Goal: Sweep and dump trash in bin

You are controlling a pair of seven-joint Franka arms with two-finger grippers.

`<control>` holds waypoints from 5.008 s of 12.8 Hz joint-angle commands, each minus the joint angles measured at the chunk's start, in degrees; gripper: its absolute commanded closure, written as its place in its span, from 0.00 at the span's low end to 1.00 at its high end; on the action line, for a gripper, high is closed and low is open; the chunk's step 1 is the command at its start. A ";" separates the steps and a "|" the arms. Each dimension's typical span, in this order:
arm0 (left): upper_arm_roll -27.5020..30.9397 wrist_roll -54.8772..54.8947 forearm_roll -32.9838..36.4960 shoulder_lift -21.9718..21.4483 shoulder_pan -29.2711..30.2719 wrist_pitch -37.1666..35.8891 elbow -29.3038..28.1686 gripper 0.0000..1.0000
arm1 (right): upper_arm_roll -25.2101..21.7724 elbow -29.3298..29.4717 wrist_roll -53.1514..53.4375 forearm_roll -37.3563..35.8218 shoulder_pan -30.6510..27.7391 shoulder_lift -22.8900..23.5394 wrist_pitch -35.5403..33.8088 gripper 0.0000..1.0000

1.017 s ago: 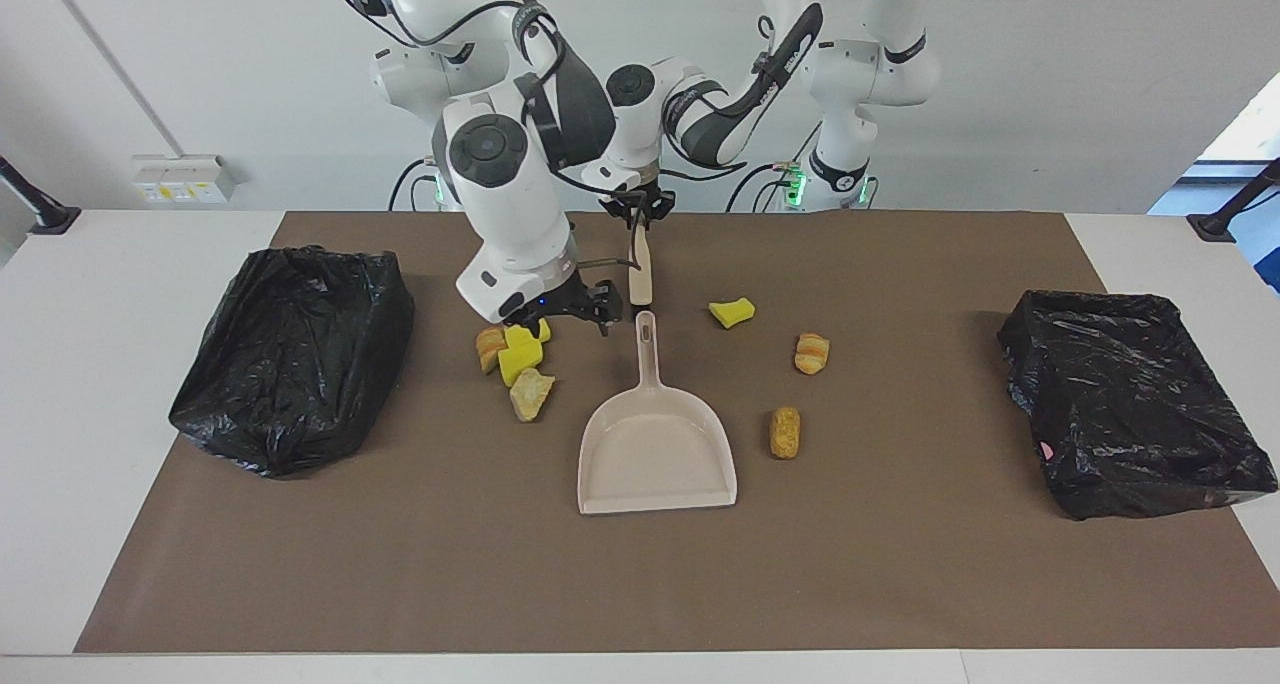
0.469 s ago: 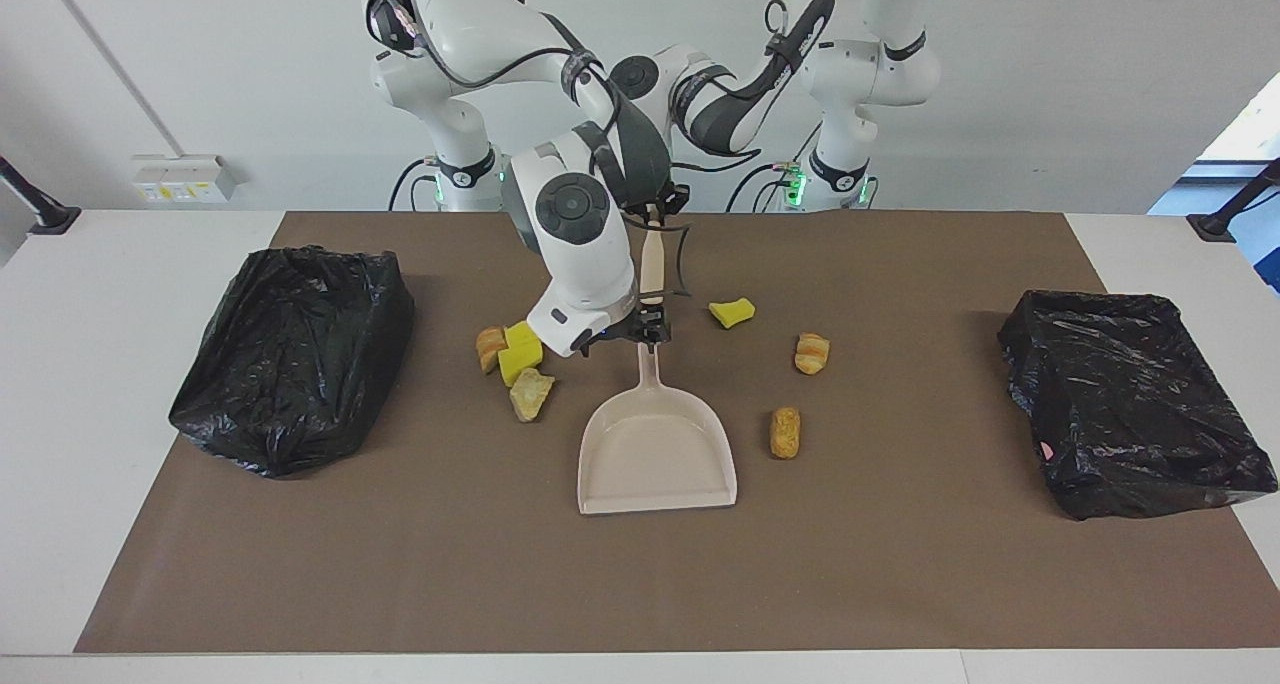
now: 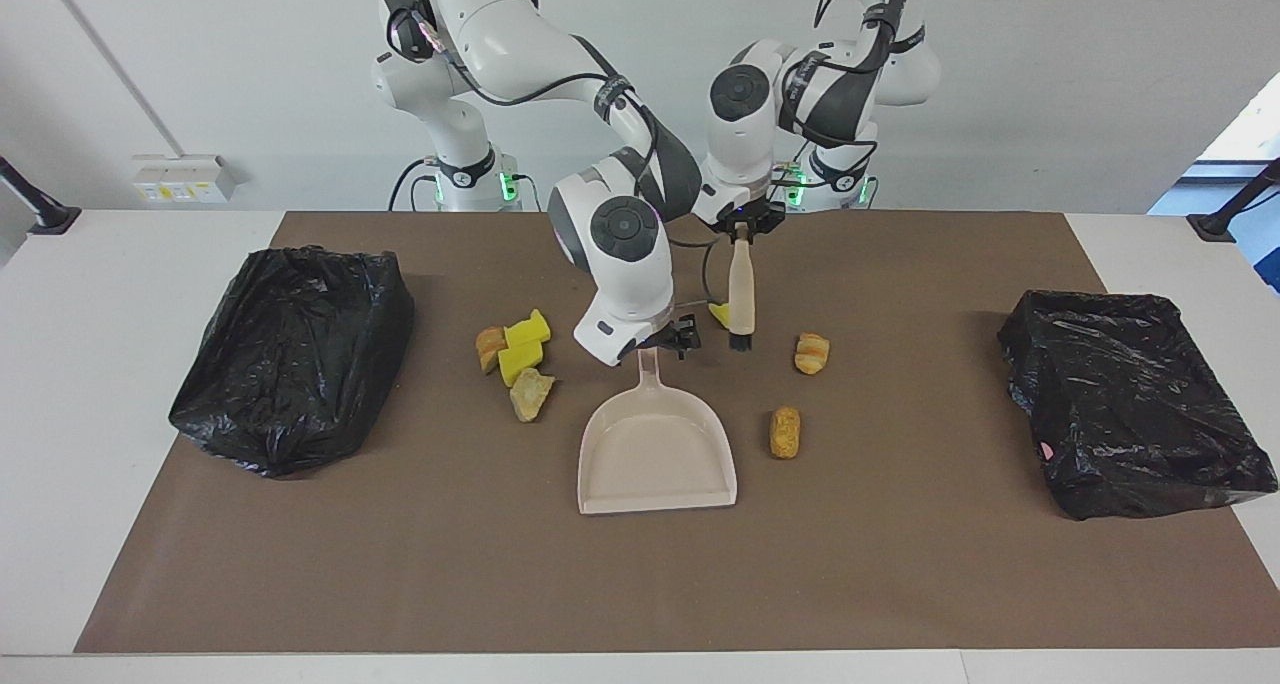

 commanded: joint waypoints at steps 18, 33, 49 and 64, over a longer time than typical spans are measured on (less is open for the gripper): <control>18.16 50.55 16.22 27.44 3.19 9.71 29.65 1.00 | 0.08 -4.50 -1.45 0.24 0.15 -2.41 -1.61 1.00; 17.46 66.03 17.28 27.38 0.29 12.07 26.00 1.00 | -0.71 -4.77 -29.09 -1.51 -6.07 -12.42 -9.33 1.00; 13.50 49.28 18.78 11.30 -1.99 0.40 8.32 1.00 | -0.54 -18.63 -76.31 -18.12 -7.41 -22.70 -13.31 1.00; 13.86 10.84 5.87 0.74 0.91 5.31 -8.55 1.00 | -0.36 -39.31 -71.15 -21.03 -0.65 -32.21 1.64 1.00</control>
